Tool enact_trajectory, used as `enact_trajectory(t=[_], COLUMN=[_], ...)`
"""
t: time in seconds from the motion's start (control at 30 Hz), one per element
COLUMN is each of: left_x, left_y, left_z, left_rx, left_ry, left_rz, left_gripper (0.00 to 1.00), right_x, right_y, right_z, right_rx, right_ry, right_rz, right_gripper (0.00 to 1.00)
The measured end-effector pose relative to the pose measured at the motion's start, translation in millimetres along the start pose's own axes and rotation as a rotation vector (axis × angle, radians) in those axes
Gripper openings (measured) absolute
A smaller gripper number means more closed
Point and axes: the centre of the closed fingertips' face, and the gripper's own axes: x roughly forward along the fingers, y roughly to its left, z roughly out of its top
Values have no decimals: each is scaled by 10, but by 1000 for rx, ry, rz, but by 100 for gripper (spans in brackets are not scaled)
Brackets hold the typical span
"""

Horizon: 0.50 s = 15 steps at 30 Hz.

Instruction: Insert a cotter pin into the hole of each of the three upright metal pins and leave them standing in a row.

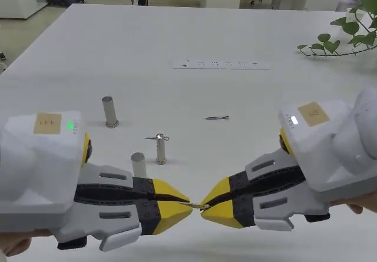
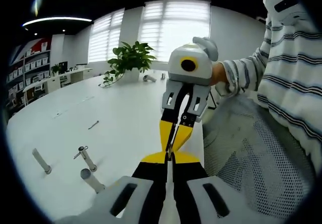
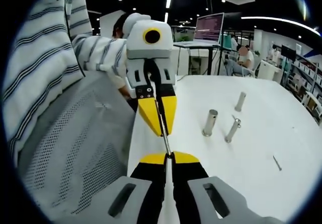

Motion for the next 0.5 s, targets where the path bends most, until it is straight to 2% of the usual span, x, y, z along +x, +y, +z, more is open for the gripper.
enact_trajectory(t=[0.2, 0.5], left_x=[-3, 36], left_y=[-15, -97], left_z=[-43, -110], left_rx=[19, 31], left_ry=[18, 48], left_rz=[-20, -80], left_gripper=[0, 1], right_x=[-39, -55], right_y=[19, 126], right_z=[49, 23], right_rx=[-6, -50], right_ry=[-9, 37], right_rz=[25, 94], right_gripper=[4, 4])
